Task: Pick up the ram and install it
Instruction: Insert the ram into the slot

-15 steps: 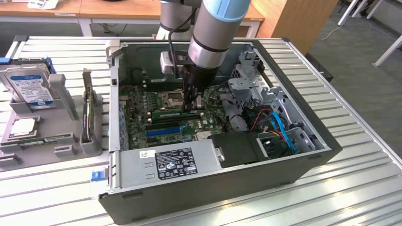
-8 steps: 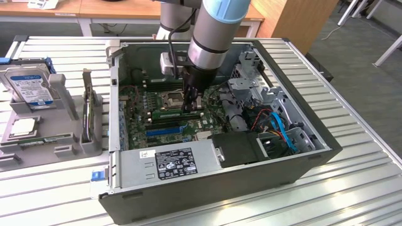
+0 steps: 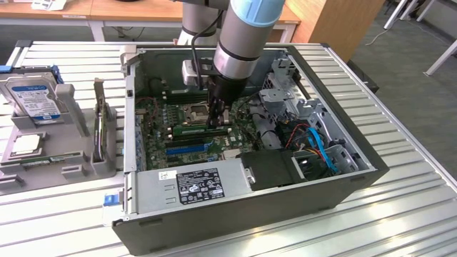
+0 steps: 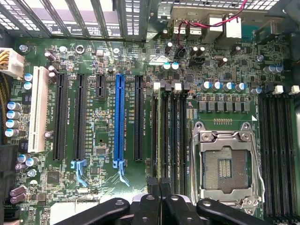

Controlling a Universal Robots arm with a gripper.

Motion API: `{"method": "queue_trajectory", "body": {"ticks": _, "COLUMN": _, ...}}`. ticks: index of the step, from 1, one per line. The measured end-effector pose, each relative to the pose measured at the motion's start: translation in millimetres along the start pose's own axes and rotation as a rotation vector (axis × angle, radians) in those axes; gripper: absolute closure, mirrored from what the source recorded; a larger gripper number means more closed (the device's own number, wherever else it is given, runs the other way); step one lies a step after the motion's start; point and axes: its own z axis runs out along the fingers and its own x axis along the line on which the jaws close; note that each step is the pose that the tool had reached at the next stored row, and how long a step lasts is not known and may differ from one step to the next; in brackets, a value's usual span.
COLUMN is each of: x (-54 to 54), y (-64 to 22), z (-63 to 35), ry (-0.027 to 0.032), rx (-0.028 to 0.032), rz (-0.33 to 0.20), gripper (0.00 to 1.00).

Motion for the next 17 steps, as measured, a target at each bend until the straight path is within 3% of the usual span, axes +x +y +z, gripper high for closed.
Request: {"method": "queue_trajectory", "body": {"ticks": 17, "x": 0.0, "y": -0.6, "z": 0.0, "ry": 0.0003, "rx": -0.0002, "rz": -0.003, "gripper": 0.88}}
